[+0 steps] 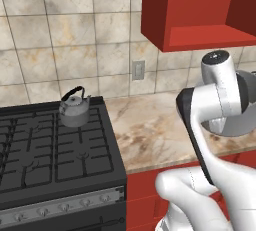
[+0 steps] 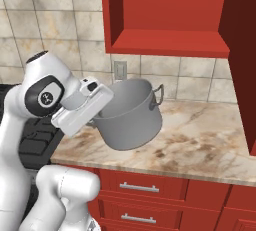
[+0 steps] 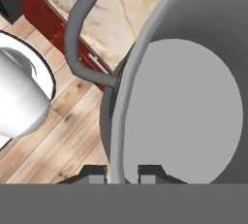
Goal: Pick the kettle from the cabinet and place it on a stove burner. Then pick the pot from the counter and place it on another stove burner. Finally, turn both burners on.
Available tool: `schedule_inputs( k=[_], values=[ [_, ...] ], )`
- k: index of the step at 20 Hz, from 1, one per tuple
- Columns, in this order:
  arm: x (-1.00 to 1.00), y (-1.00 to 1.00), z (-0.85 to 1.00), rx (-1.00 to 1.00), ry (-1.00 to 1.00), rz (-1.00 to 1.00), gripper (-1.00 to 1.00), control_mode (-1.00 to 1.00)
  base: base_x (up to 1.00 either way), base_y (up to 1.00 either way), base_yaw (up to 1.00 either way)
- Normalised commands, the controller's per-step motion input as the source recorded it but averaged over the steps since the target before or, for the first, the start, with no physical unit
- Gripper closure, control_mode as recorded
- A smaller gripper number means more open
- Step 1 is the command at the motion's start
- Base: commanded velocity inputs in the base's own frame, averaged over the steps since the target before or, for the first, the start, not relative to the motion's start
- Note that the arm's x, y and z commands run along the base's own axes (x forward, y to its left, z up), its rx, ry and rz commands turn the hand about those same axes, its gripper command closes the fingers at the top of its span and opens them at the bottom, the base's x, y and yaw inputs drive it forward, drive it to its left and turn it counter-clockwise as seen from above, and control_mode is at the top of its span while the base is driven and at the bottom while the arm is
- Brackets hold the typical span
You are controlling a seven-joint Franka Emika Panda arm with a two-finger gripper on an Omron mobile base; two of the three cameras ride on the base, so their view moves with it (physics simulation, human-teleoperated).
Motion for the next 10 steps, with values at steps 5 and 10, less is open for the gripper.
schedule_inputs(
  k=[5,10],
  values=[
    [-0.03,0.0,0.0,0.0,-0.01,0.0,1.0,-1.0,0.0,0.0,0.0],
    [-0.16,0.0,0.0,0.0,-0.06,0.0,1.0,1.0,-0.36,0.0,0.0]
  ],
)
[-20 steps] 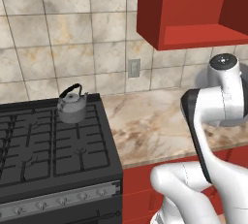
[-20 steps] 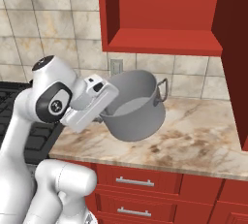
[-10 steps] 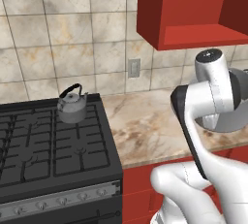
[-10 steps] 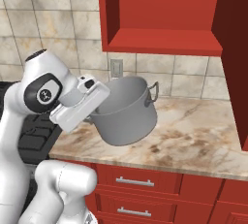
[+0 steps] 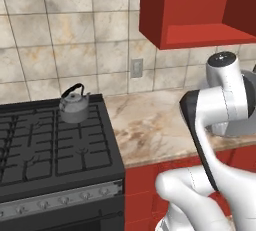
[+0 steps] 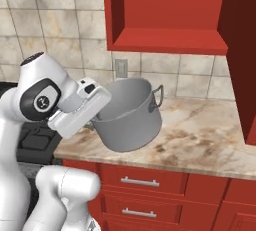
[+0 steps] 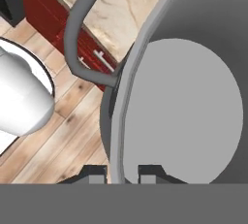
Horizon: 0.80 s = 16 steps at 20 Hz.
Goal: Pick the kettle from the cabinet and place it on a stove burner. Then pick the pot from the counter and place it on another stove burner. Finally, turn both burners on.
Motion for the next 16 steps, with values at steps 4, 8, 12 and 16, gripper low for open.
schedule_inputs(
  k=[4,8,12,16],
  values=[
    [0.0,0.0,0.0,0.0,0.0,0.0,1.0,1.0,-0.63,0.0,-0.02],
    [0.0,0.0,0.0,0.0,0.0,0.0,1.0,1.0,-0.51,0.1,-0.04],
    [0.0,0.0,0.0,0.0,0.0,0.0,1.0,1.0,-0.25,0.43,-0.02],
    [0.0,0.0,0.0,0.0,0.0,0.0,1.0,1.0,-0.13,0.61,-0.01]
  ],
)
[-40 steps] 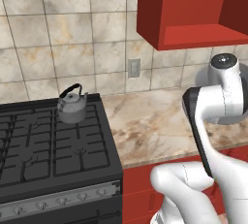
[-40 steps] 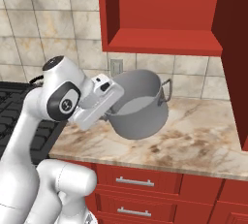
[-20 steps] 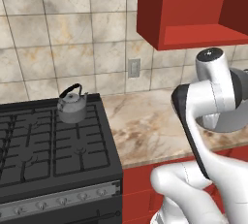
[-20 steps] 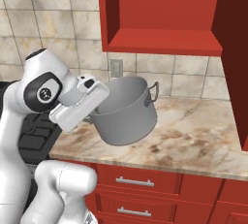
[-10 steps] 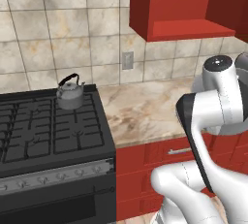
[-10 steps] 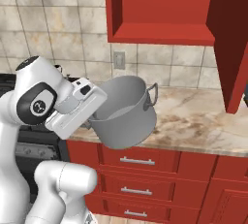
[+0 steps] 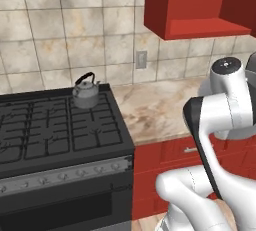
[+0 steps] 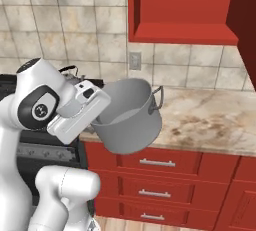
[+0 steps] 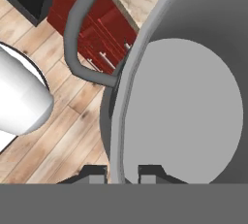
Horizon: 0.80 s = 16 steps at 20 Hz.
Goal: Pick the kettle from the cabinet and place it on a stove burner. Then pick the pot from the counter and place it on another stove burner. Finally, turn both burners on.
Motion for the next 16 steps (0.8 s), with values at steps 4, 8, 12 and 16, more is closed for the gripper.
schedule_inputs(
  k=[4,8,12,16],
  values=[
    [0.0,0.0,0.0,0.0,0.0,0.0,1.0,1.0,-0.09,0.6,0.0],
    [0.0,0.0,0.0,0.0,0.0,0.0,1.0,1.0,-0.04,0.63,0.0],
    [0.0,0.0,0.0,0.0,0.0,0.0,1.0,1.0,-0.03,0.64,-0.01],
    [0.0,0.0,0.0,0.0,0.0,0.0,1.0,1.0,-0.01,0.63,-0.04]
  ],
)
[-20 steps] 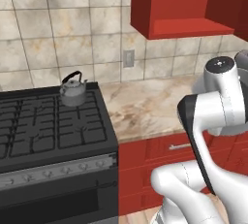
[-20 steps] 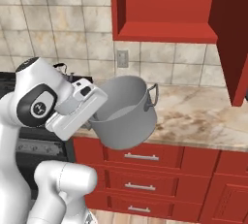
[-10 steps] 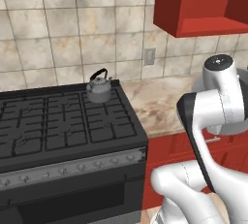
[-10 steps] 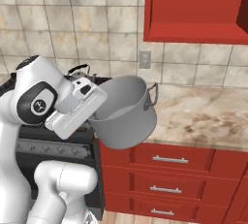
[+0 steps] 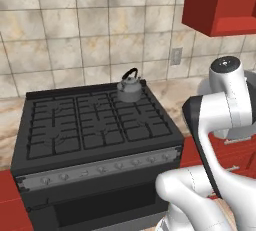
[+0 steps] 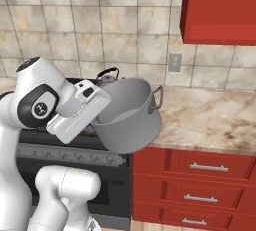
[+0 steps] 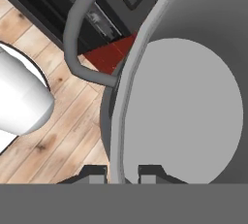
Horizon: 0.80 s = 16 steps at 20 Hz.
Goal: Pick the kettle from the cabinet and place it on a stove burner. Then pick the pot from the counter and place it on another stove burner. Finally, turn both burners on.
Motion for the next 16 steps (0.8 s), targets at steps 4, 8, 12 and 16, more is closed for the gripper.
schedule_inputs(
  k=[4,8,12,16],
  values=[
    [0.0,0.0,0.0,0.0,0.0,0.0,1.0,1.0,0.0,0.65,-0.08],
    [0.0,0.0,0.0,0.0,0.0,0.0,1.0,1.0,0.0,0.57,-0.11],
    [0.0,0.0,0.0,0.0,0.0,0.0,1.0,1.0,0.0,0.51,-0.15],
    [0.0,0.0,0.0,0.0,0.0,0.0,1.0,1.0,0.0,0.43,-0.17]
  ],
)
